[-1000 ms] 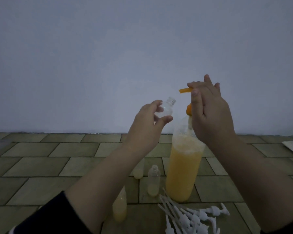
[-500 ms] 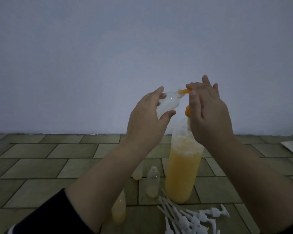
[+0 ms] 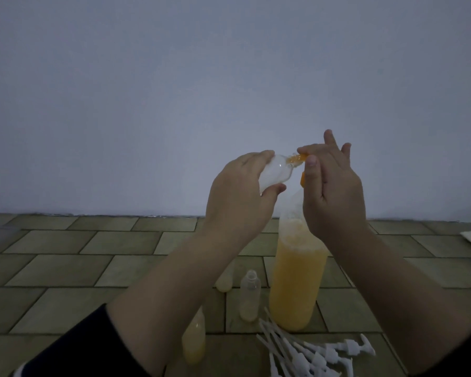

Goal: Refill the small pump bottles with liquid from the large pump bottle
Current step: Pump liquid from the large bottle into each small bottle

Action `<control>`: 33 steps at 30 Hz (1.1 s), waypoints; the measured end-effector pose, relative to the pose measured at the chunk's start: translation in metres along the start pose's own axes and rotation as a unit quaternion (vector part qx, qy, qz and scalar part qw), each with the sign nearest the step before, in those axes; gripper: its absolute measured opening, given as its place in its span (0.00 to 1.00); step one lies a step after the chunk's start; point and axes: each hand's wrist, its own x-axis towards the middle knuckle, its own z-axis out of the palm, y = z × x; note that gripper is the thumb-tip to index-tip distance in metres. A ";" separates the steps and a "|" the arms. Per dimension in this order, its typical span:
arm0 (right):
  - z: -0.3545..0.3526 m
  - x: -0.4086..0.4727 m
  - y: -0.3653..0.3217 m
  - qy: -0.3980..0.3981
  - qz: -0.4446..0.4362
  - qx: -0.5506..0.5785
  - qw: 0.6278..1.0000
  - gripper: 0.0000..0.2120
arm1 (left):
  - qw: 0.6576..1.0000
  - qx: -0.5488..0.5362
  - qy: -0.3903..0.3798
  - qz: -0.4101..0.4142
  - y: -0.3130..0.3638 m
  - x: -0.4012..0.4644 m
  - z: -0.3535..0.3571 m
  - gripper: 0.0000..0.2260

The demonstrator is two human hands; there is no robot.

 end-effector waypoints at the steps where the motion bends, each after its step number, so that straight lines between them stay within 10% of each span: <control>1: -0.001 0.002 -0.002 0.001 -0.005 -0.005 1.000 0.21 | 1.000 0.002 0.001 0.003 0.001 0.002 -0.002 0.24; 33: -0.009 0.009 -0.007 0.021 -0.020 -0.062 0.998 0.23 | 0.999 0.020 -0.026 0.010 0.008 0.009 -0.010 0.24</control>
